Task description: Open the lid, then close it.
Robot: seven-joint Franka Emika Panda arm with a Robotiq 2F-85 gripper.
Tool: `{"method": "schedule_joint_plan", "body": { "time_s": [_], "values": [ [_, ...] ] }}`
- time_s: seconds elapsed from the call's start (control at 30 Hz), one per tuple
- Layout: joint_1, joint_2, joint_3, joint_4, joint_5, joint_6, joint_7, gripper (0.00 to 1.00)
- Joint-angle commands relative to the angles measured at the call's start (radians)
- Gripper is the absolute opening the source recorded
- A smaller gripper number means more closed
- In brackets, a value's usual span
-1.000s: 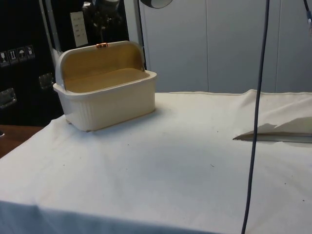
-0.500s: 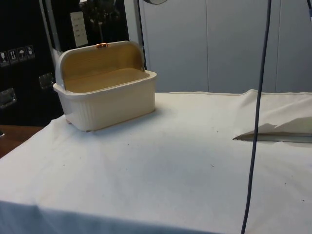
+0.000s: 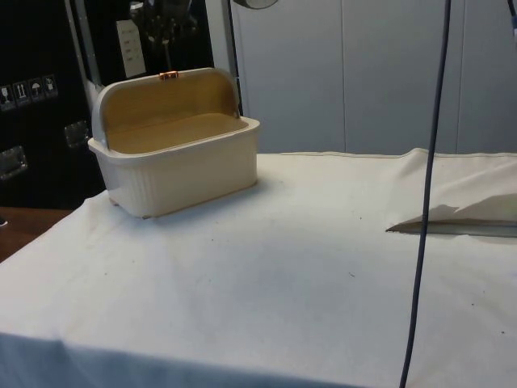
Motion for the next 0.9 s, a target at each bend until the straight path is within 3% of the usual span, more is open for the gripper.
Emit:
{"method": "schedule_joint_plan", "body": {
  "time_s": [0.0,0.03,0.07,0.1,0.33,0.37,0.4,0.67,0.7,0.73,0.87],
  "values": [
    [-0.009,-0.005,0.013,-0.021,0.031,0.015,-0.035,0.0],
    [-0.009,-0.005,0.014,-0.022,0.036,0.015,-0.043,0.0],
    [0.0,0.0,0.001,-0.002,0.008,0.0,-0.017,0.0],
    [-0.01,-0.005,0.015,-0.023,0.04,0.015,-0.05,0.0],
    [-0.011,-0.002,0.024,-0.036,0.103,0.015,-0.123,0.0],
    [0.0,0.002,0.007,-0.016,0.074,0.0,-0.097,0.0],
    [-0.012,-0.002,0.025,-0.037,0.114,0.014,-0.134,0.0],
    [-0.011,0.001,0.034,-0.046,0.208,0.006,-0.226,0.0],
    [0.0,0.005,0.014,-0.026,0.168,-0.001,-0.191,0.0],
    [-0.011,0.001,0.035,-0.047,0.218,0.005,-0.236,0.0],
    [-0.012,0.0,0.037,-0.051,0.272,-0.006,-0.29,0.0]
  ]
}}
